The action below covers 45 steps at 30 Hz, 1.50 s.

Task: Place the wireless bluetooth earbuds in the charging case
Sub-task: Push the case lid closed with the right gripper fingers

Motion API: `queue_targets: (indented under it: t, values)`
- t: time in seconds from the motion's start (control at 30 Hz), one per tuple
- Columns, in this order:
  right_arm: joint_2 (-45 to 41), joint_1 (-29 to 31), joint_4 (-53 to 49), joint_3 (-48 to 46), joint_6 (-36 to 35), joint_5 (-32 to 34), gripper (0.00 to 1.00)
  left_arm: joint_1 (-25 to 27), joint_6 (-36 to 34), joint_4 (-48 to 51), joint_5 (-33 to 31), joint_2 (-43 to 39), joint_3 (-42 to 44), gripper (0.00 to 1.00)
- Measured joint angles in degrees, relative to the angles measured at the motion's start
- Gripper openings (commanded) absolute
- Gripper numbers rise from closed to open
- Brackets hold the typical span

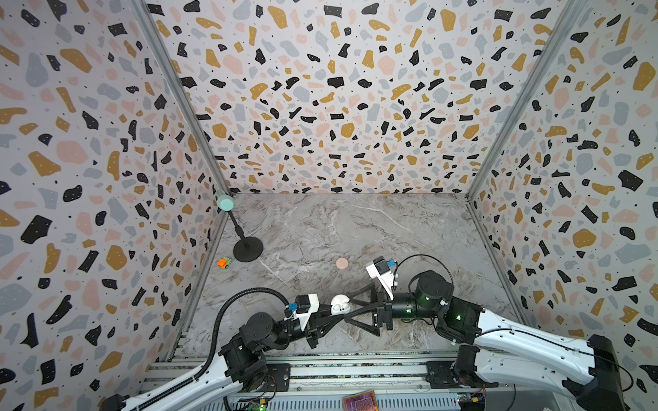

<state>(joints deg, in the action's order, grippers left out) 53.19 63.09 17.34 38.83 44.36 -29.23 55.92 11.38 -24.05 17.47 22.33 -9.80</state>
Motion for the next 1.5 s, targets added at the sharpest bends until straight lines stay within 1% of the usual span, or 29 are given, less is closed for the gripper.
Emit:
queue_targets:
  t: [0.2,0.33,0.43,0.53,0.7,0.87,1.03,1.2,1.5]
  values:
    - [-2.12,-0.15,1.01,-1.07,0.44,-1.18,0.99,0.00,0.00,-0.57,-0.11,-0.02,0.00,0.00]
    - [-3.96,0.28,4.02,-1.25,0.68,-3.65,0.99,0.00,0.09,0.50,-0.98,0.39,-0.02,0.00]
    - [-5.57,0.57,5.40,-1.25,0.59,-4.31,0.99,0.00,0.22,0.85,-1.25,0.55,-0.02,0.00]
    - [-6.91,0.61,3.89,-1.25,-0.07,-1.92,0.99,0.00,0.24,0.92,-1.31,0.55,-0.02,0.00]
    - [-9.07,-0.55,-2.43,-1.22,-1.01,6.10,0.99,-0.02,0.26,0.90,-1.03,0.52,-0.02,0.00]
    - [-7.28,-1.57,-3.58,-1.22,-0.92,7.43,0.99,-0.22,0.42,0.87,0.02,0.52,-0.02,0.00]
    - [-3.63,-1.57,-2.95,-1.22,-0.70,5.95,0.99,-0.26,0.94,0.85,1.14,0.74,-0.02,0.00]
    - [-0.63,-1.55,-0.57,-1.22,-0.20,2.40,1.00,-0.28,1.38,0.85,1.62,0.90,-0.02,0.00]
    - [0.00,-1.20,2.36,-1.22,0.42,-1.81,0.99,-0.28,1.49,0.00,2.05,0.87,-0.02,0.00]
